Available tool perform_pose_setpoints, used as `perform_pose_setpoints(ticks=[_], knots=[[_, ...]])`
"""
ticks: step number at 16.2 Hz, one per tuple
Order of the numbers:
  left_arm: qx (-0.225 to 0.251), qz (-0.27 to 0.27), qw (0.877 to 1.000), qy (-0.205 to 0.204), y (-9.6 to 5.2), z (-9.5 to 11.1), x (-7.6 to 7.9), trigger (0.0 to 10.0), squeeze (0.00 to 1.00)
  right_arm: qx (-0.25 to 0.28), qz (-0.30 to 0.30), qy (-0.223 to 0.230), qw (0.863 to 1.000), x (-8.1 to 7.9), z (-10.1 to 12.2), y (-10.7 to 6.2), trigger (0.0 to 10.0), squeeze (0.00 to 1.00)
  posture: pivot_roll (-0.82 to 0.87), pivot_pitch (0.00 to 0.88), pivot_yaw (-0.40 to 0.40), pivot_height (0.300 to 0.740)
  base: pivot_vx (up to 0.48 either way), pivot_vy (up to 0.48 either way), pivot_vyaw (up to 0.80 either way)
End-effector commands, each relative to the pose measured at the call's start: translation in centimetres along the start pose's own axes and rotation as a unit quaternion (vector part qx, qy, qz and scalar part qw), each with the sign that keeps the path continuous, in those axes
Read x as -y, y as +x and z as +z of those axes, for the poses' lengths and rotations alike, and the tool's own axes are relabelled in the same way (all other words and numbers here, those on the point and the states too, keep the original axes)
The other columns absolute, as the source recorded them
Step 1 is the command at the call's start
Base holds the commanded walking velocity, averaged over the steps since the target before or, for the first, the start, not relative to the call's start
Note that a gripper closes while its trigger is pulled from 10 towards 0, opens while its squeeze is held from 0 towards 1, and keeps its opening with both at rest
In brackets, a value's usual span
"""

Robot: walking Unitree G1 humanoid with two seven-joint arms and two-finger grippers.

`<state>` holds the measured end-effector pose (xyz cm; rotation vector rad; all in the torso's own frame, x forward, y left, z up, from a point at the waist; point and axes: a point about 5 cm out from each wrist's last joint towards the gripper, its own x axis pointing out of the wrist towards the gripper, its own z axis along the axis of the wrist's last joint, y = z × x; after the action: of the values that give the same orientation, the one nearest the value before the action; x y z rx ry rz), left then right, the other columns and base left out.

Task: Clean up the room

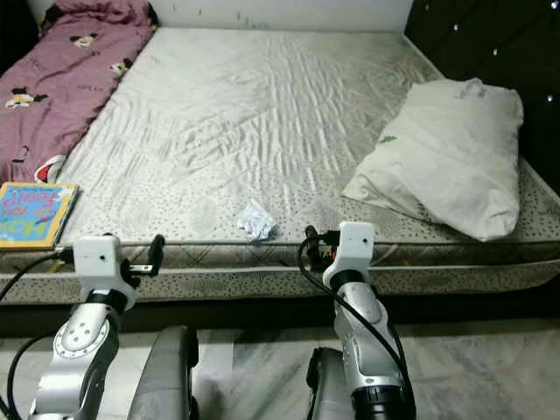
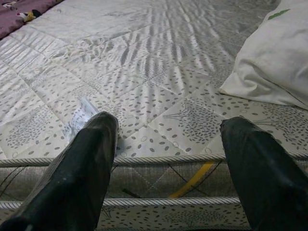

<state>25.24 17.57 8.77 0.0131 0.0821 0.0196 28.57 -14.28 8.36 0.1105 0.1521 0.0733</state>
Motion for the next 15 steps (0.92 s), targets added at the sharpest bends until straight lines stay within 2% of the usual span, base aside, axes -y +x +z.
perform_pose_setpoints(ticks=[1, 5, 10, 13, 15], knots=[[-0.003, 0.000, 1.000, 0.001, 0.1, 0.0, 0.0, 10.0, 0.00, 0.007, 0.005, 0.001, 1.000, -0.2, 0.3, 0.0, 10.0, 0.00, 0.06, 0.027, -0.023, 0.574, 0.000, 0.000, 0.00], [-0.008, -0.004, 1.000, -0.003, 0.3, -0.1, 0.1, 10.0, 0.00, 0.004, 0.012, 0.000, 1.000, -0.4, 0.2, 0.3, 10.0, 0.00, 0.06, 0.032, -0.028, 0.534, 0.000, 0.000, 0.00], [0.000, -0.005, 1.000, -0.006, 0.5, 0.2, 0.0, 10.0, 0.00, -0.002, 0.031, -0.014, 0.999, -1.1, 0.2, 0.8, 10.0, 0.00, 0.06, 0.037, -0.030, 0.534, 0.000, 0.000, 0.00], [0.000, -0.005, 1.000, -0.008, 0.6, 0.2, 0.1, 10.0, 0.00, 0.000, 0.041, -0.029, 0.999, -1.4, 0.2, 0.9, 10.0, 0.00, 0.07, 0.038, -0.030, 0.534, 0.000, 0.000, 0.79], [-0.002, -0.007, 1.000, -0.010, 0.7, 0.2, 0.1, 10.0, 0.00, -0.002, 0.039, -0.029, 0.999, -1.4, 0.3, 1.0, 10.0, 0.00, 0.07, 0.041, -0.031, 0.534, 0.000, 0.000, 0.00]])
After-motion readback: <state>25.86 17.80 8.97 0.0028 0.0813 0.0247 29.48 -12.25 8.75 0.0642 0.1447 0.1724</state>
